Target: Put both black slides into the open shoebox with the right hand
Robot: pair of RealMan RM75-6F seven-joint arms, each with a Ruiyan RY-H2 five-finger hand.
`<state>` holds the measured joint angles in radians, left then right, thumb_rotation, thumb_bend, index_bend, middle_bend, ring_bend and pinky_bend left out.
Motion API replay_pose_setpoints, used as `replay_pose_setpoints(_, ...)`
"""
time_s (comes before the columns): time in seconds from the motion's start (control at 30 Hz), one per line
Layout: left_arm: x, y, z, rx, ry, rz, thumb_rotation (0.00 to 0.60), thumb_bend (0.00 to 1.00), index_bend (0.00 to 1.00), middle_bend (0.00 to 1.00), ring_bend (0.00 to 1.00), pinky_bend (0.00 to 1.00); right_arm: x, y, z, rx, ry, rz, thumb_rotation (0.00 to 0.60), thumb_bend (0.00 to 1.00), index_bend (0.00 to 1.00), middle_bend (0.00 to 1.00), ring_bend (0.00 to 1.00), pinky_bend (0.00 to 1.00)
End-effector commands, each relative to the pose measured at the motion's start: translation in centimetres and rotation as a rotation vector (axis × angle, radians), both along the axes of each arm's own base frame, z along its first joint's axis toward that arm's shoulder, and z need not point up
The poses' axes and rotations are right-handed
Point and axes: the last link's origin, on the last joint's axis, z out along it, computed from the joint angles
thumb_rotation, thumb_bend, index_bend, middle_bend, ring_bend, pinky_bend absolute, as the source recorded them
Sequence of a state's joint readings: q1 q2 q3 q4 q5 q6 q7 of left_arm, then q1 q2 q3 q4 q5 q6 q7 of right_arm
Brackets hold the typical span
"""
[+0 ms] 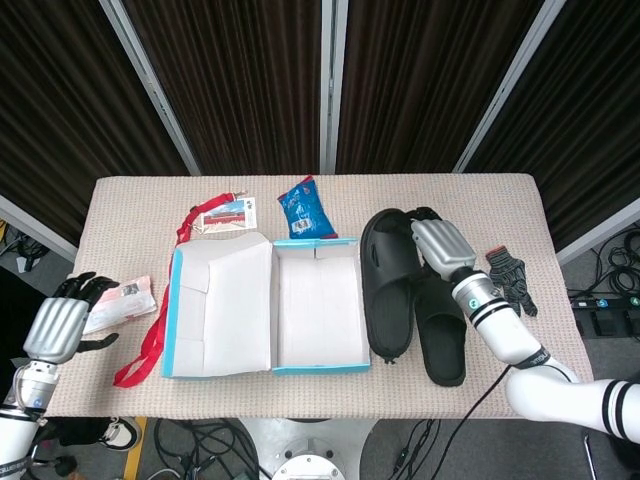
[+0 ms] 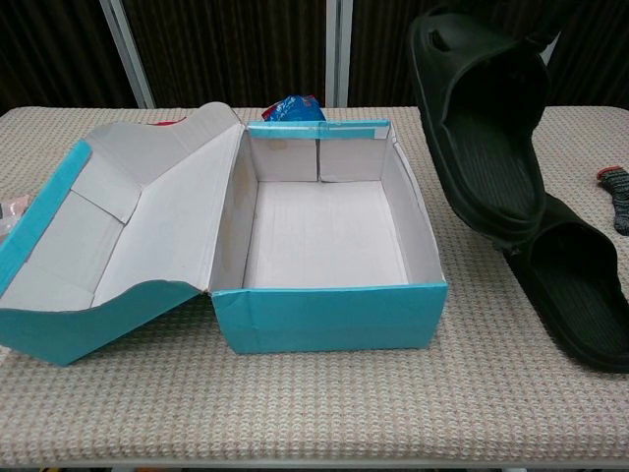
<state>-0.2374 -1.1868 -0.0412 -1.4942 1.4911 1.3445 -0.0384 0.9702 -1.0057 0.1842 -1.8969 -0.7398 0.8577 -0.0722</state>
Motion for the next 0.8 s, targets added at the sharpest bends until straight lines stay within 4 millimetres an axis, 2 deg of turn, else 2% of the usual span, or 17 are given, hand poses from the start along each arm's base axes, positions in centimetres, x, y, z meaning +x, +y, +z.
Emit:
replay_pose_setpoints(0.03,-0.1,0.0,0.1,0.003,0.0,0.003,0.6,0.12,0.24,0.23,0.12,0.19,1.6,0.7,-0.7,0.015,-0.167,0.019,0.6,0.22,0.51,0.46,0.15,0.12)
replay_pose_setpoints(0.17,-0.2,0.1,0.2,0.009,-0.004,0.008,0.6,0.12,0.24,0.23,0.12,0.19,2.5,0.9,-2.4,0.009,-0.29,0.038,0.6,0.22,0.51,0.46,0.15,0.14)
replay_pose_setpoints(0.33,-0.5,0.0,0.3,0.011,-0.011,0.012,0.6,0.12,0.24,0.23,0.12,0.19,3.2,1.0,-6.0,0.046,-0.422,0.027,0.6,0.21,0.51,0.46,0.15,0.15)
replay_pose_setpoints(0.6,-1.0,-0.2,0.8,0.025,-0.014,0.022,0.6,0.12,0.24,0.23,0.12,0.19,3.7,0.0,-11.7,0.093,-0.525,0.01,0.6,0.18,0.51,0.46,0.15,0.18)
replay_pose_setpoints(0.8,-1.4,0.0,1.1,0.032,-0.014,0.021,0.6,0.12,0.24,0.23,0.12,0.19,3.6,-0.5,-14.4,0.113,-0.606,-0.031,0.6,0.16,0.51,0.46,0.15,0.22)
